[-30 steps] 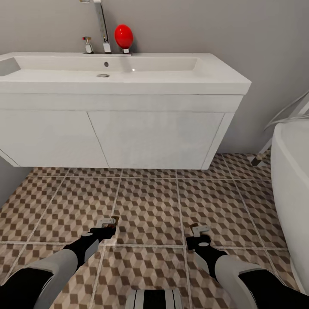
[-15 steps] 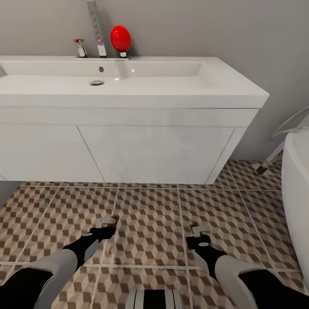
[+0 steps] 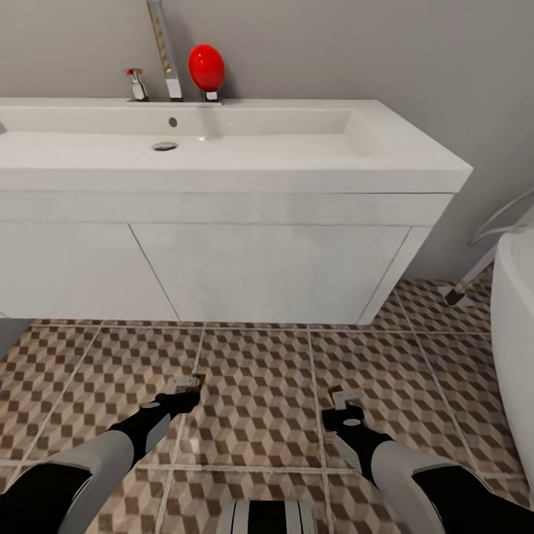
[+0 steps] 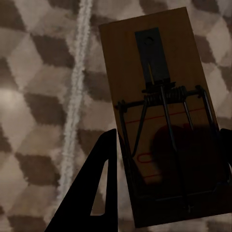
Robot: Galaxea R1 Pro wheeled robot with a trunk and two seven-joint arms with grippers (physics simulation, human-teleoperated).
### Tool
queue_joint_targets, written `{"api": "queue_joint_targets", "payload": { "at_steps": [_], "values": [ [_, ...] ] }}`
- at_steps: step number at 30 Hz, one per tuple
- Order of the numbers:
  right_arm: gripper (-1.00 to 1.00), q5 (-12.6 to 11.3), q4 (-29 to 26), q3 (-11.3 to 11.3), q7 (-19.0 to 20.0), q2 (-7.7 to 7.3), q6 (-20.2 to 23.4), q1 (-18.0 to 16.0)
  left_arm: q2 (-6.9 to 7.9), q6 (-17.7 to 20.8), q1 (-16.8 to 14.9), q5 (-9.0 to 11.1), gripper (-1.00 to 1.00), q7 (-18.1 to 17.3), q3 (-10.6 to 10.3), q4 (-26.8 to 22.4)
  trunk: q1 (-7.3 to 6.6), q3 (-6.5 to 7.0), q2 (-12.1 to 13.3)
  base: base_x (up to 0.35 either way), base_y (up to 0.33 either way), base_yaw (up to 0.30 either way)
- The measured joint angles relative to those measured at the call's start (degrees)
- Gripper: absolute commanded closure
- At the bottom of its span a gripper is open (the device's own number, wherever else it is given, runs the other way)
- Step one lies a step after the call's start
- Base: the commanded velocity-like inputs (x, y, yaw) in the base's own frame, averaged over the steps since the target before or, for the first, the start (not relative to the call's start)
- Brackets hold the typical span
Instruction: Take the four mousetraps from the cabinet in the bathroom and place them on the bathroom floor. Make sure all four end up on the same floor surface, and ensure that at least two of them are either under or directly next to the same bathroom sink.
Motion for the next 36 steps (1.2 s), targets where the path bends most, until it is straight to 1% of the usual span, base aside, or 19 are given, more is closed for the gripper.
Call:
{"api": "queue_joint_targets", "payload": {
  "at_steps": [7,11,15,32,36],
  "values": [
    [1.00,0.0,0.0,0.0,0.0,0.00,0.0,0.0,0.03,-0.4,0.0,0.0,1.00,0.0,0.0,0.0,0.00,0.00,0.0,0.174,0.000,0.000],
    [1.00,0.0,0.0,0.0,0.0,0.00,0.0,0.0,0.03,-2.5,0.0,0.0,1.00,0.0,0.0,0.3,0.01,0.00,0.0,0.039,0.000,0.000],
    [1.00,0.0,0.0,0.0,0.0,0.00,0.0,0.0,0.03,-3.3,0.0,0.0,1.00,0.0,0.0,0.5,0.01,0.00,0.0,0.012,0.000,0.000],
    [1.00,0.1,0.0,0.0,0.0,0.00,0.0,0.0,0.03,-3.0,0.0,0.2,1.00,0.1,0.1,0.5,0.01,0.00,0.0,0.001,0.000,0.000],
    [1.00,0.1,0.0,0.0,0.0,0.00,0.0,0.0,-0.02,-3.0,0.0,0.3,1.00,0.6,0.1,0.5,0.01,0.00,0.0,0.008,0.000,0.000]
  ]
}}
